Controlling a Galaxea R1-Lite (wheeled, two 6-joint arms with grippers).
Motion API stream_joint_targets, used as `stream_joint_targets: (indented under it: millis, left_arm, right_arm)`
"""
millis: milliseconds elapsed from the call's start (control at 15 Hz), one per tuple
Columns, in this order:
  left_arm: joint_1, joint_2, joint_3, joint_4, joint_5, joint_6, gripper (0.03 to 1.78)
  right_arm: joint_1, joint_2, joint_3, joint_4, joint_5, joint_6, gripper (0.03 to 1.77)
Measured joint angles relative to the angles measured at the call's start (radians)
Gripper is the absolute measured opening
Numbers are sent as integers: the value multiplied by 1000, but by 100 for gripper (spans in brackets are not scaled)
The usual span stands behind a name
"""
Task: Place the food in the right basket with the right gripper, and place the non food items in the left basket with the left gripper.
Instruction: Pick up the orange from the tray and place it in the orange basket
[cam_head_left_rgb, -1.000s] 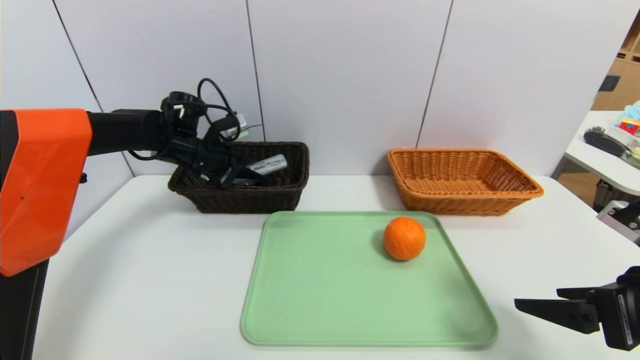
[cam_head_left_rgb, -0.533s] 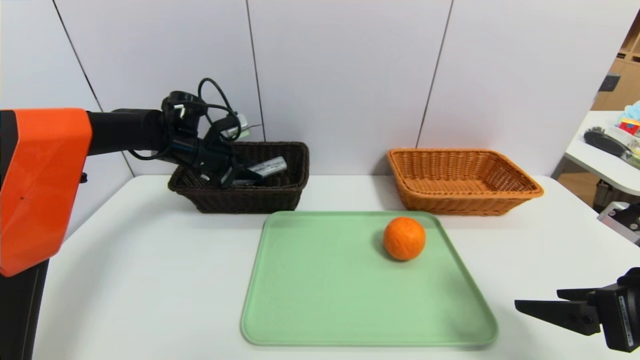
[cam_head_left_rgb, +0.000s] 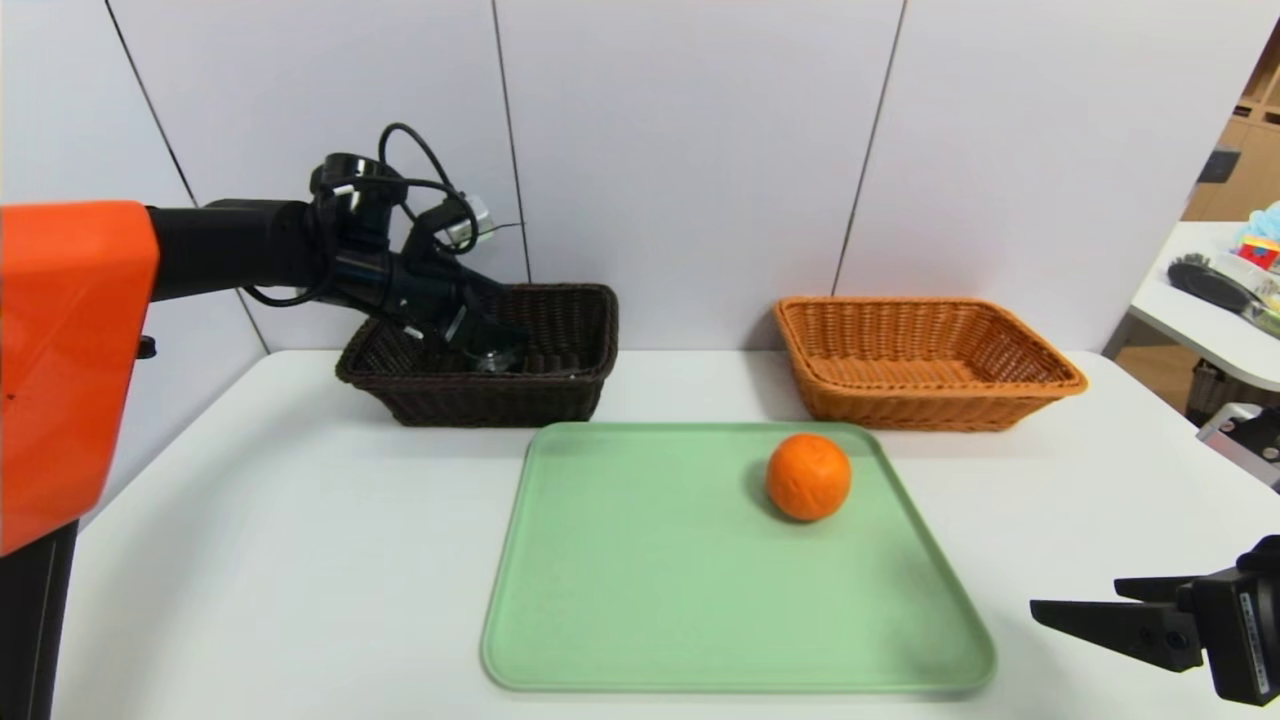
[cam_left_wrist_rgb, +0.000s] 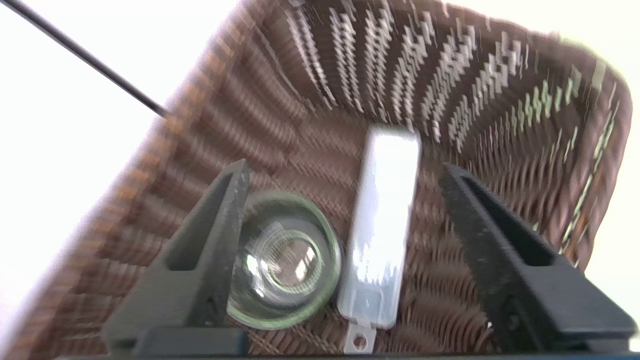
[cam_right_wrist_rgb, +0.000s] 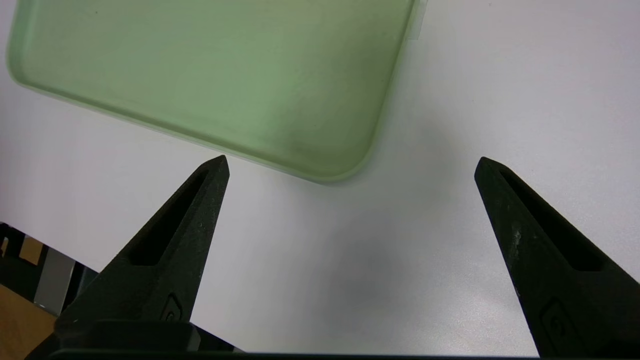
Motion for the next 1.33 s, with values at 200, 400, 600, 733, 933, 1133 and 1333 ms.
stream_joint_targets:
  millis: [200, 400, 600, 733, 933, 1133, 1333]
  left_arm:
    - [-11, -50, 1, -51, 0, -161, 148]
    - [-42, -121, 50, -44, 1, -329, 155]
    - [-93, -199, 159, -40, 19, -441, 160]
    - [-122, -251, 251, -41, 65, -487, 163]
    - [-167, -351, 409, -45, 155, -552, 165]
    - [-204, -471, 562, -50, 189, -599, 167]
    - [-232, -603, 716, -51, 211, -618, 167]
  right_arm:
    - [0, 0, -1, -1, 0, -1, 170]
    - [-3, 1, -1, -10, 0, 0, 170]
    - [-3, 2, -2, -16, -1, -1, 170]
    - [-3, 2, -8, -16, -1, -1, 170]
    - [-3, 3, -25, -17, -3, -6, 170]
    - [0, 7, -46, -17, 0, -10, 170]
    - [6, 26, -78, -24, 1, -15, 170]
